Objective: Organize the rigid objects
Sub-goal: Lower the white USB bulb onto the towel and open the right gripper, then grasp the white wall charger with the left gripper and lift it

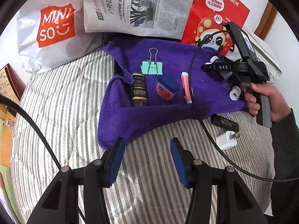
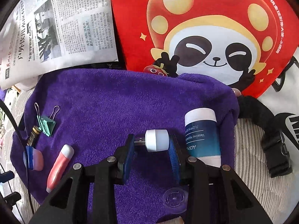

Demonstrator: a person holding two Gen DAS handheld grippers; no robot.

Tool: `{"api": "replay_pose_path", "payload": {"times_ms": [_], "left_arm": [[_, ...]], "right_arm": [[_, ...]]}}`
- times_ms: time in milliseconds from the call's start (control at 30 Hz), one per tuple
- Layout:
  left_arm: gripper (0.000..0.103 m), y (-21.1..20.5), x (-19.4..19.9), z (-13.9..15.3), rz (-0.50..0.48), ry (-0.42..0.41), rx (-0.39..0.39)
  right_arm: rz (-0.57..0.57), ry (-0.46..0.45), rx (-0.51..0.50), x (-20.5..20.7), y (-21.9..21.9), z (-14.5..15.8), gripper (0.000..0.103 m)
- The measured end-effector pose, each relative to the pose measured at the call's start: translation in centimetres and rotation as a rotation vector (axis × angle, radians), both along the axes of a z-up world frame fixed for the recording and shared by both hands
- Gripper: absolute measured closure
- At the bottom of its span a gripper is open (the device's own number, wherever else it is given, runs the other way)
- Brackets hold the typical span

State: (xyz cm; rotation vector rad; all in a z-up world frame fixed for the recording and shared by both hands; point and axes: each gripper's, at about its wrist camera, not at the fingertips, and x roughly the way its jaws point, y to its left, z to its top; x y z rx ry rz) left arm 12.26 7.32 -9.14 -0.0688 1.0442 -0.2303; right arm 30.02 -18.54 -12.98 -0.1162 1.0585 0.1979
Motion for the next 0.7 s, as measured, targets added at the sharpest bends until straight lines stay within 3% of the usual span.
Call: {"api": "replay_pose_path", "payload": {"times_ms": [333,467,700], "left_arm": [[0.052,-0.3,-2.3,1.7,0.001,-0.021,0.016],[0.052,-0.5,-3.7,2.3,0.004,-0.024,0.002],[0.052,-1.9,-5.6,2.0,-0.003,-0.012,0.002]], "right_arm": [[0.076,0.052,-0.061,-2.4,1.3,0.3,0.049],[0.101,0.005,-0.135,-5.1,1.6,1.4,0.049],[0.085,-0.089,-0.117,-11.5,-0.4,5.4,0.046]]}}
